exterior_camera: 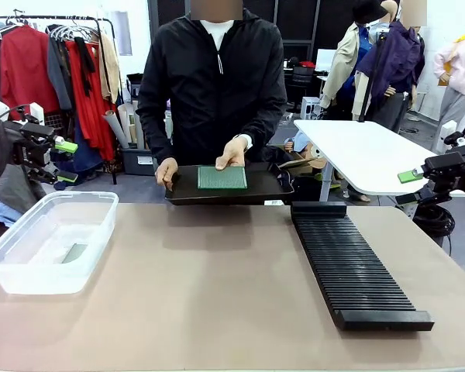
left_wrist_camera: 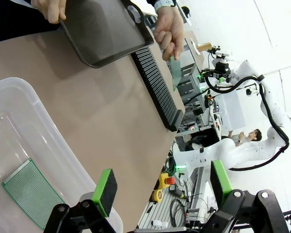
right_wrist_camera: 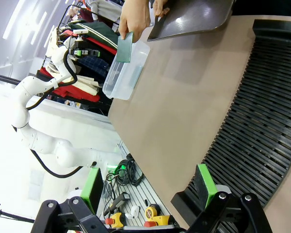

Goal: Sort PCBs into racks and boxes based on the side picked up.
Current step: Pick up the Blank PCB handed by the Human.

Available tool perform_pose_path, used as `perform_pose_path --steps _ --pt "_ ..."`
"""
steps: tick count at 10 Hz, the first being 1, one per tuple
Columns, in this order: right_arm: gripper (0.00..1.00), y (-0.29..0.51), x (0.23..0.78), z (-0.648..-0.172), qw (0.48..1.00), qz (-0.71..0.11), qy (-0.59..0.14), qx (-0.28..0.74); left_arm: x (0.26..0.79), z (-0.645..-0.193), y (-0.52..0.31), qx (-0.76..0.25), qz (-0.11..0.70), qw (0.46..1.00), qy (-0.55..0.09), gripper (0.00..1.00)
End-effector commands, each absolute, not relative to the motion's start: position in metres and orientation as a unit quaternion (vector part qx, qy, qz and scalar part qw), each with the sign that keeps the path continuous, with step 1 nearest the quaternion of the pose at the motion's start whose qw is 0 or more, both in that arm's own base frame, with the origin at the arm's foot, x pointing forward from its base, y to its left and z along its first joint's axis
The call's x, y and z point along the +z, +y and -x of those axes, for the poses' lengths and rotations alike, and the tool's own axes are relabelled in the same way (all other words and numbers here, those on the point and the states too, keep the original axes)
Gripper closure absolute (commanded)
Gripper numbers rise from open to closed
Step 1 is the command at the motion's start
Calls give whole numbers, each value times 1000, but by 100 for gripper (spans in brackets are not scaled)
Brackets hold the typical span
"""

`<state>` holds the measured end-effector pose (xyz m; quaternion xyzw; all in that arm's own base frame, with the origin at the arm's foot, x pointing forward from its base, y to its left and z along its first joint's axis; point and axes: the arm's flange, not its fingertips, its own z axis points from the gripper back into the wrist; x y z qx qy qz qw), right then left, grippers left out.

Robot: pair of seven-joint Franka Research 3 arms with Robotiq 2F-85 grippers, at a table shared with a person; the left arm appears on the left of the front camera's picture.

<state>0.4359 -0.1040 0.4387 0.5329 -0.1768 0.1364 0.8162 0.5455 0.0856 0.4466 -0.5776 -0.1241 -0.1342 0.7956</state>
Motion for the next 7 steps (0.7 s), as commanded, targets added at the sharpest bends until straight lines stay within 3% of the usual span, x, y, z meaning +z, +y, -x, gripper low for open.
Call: perform_pose_path --steps 1,7 --pt "0 -103 438 -434 820 -526 -178 139 449 -546 85 -134 577 796 -124 0" --pt "0 -82 428 -440 788 -568 -196 131 449 -546 85 -134 577 796 -124 0"
